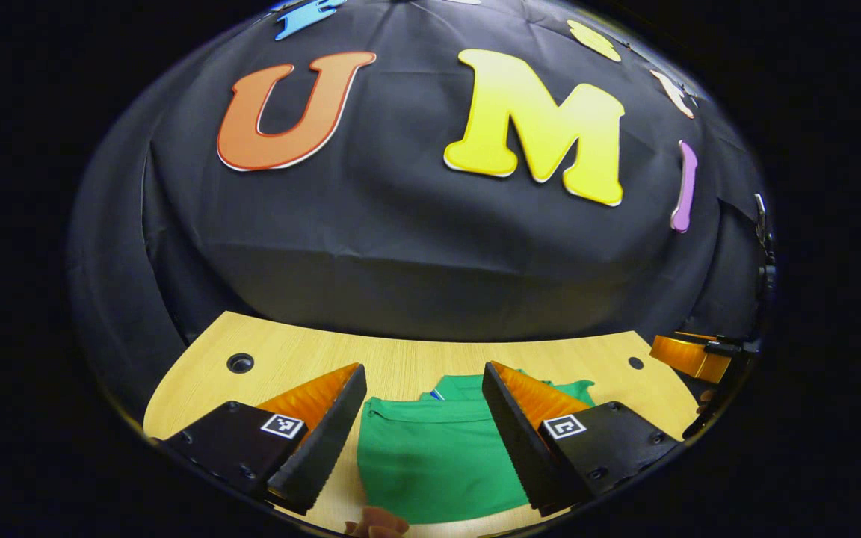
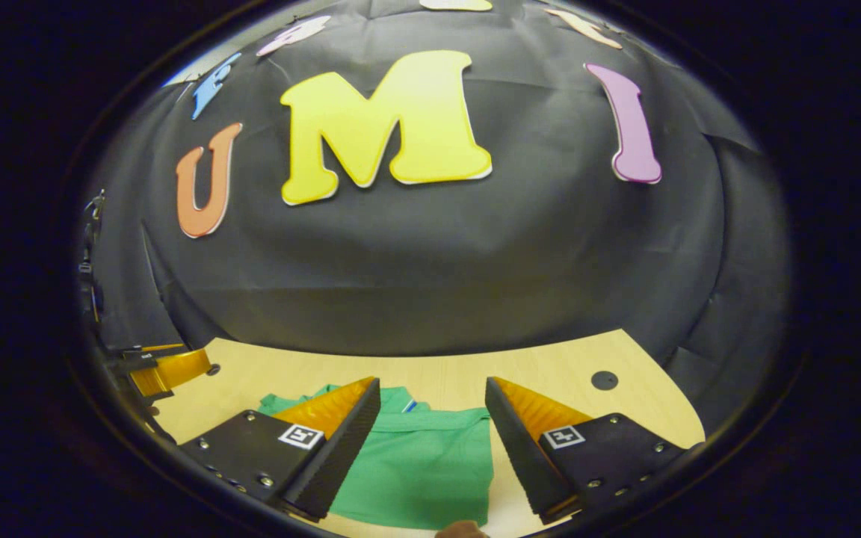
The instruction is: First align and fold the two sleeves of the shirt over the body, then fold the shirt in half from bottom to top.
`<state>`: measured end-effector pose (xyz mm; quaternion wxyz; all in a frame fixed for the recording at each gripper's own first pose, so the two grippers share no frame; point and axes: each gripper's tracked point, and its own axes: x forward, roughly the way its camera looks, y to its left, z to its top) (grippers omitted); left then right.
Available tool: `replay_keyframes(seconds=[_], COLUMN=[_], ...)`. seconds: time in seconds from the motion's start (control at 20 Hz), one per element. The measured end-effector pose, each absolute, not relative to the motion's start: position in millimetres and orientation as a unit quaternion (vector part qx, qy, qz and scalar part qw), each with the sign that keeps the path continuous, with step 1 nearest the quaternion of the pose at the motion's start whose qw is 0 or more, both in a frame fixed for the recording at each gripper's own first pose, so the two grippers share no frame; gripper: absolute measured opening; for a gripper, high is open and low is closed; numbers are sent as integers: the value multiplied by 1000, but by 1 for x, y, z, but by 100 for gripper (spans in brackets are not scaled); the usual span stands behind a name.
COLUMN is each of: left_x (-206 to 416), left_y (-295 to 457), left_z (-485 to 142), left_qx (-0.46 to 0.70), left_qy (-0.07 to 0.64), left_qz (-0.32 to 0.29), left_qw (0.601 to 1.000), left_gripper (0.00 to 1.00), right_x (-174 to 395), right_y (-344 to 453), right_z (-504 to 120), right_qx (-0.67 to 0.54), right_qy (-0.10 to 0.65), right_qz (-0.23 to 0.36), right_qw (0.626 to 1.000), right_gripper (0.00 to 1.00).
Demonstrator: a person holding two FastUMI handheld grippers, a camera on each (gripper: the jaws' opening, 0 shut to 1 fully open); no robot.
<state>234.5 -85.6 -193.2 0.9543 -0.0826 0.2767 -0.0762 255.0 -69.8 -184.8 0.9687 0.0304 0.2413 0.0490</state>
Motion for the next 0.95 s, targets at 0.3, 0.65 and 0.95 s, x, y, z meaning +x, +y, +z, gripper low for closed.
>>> replay_keyframes(seconds=[0.3, 0.65, 0.95], left_x=[161, 85, 39], left_y=[-62, -55, -45], left_z=[-135, -91, -93], left_qx=[-68, -81, -30], left_qy=[214, 152, 103], left_qz=[-75, -110, -100], left_qw=[972, 979, 989], left_gripper=[99, 99, 100], right_x=[169, 88, 37], right_y=[-51, -31, -26], right_z=[-148, -128, -109], right_qx=[23, 29, 21], right_qy=[198, 164, 74], right_qz=[48, 57, 41], right_qw=[979, 984, 996], right_gripper=[91, 90, 90])
